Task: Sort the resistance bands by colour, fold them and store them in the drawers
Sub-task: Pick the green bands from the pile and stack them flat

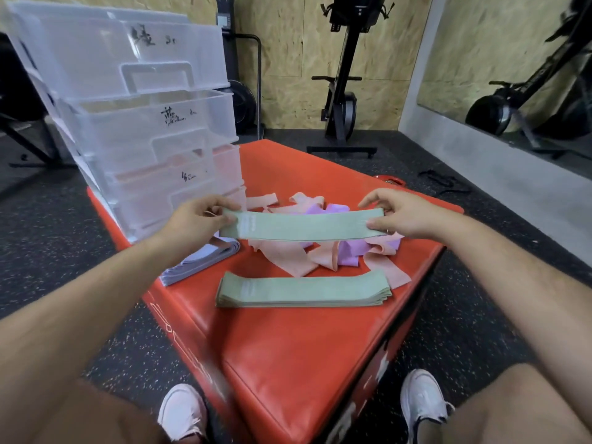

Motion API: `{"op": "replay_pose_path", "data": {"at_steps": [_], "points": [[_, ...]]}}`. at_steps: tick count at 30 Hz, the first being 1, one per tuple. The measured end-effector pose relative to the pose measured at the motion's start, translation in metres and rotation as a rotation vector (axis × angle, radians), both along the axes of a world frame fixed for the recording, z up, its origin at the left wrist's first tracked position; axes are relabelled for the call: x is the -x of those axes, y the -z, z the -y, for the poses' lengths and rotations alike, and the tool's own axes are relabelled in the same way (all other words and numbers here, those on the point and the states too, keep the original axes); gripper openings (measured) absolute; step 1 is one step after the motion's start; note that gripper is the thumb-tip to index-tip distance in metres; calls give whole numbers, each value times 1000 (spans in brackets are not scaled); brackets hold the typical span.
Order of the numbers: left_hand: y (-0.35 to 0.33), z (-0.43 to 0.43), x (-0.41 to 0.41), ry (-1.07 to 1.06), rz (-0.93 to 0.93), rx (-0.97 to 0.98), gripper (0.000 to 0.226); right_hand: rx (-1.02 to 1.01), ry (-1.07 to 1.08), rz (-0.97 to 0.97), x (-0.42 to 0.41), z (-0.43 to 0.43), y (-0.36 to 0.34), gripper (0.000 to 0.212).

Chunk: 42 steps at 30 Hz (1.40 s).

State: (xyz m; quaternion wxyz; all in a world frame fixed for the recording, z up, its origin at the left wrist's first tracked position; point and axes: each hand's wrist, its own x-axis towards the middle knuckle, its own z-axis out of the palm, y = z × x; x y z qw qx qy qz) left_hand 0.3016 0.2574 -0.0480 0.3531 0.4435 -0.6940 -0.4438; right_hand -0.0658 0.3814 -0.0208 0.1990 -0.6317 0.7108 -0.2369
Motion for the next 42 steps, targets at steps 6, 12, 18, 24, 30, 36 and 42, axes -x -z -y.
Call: {"op": "replay_pose_path", "data": {"at_steps": [6, 12, 18, 24, 30, 36, 42], "points": [[28, -18, -16, 110, 346, 66, 13, -246, -109, -141, -9, -30, 22, 23], [38, -32, -10, 182, 584, 286, 15, -270, -121, -345, -21, -36, 39, 23], [45, -32, -5, 259, 773, 375, 18, -285, -138, -481, -28, -35, 48, 30], [48, -41, 7, 400, 773, 425, 51, -278, -238, -500, -38, -34, 53, 52], [59, -45, 23, 551, 818, 412, 65, -294, -292, -570, -51, -34, 56, 66], [61, -42, 24, 551, 811, 427, 58, -280, -275, -544, -49, -35, 64, 64], [60, -45, 29, 561, 847, 500, 66, -113, -218, -311, -29, -42, 45, 36]]}}
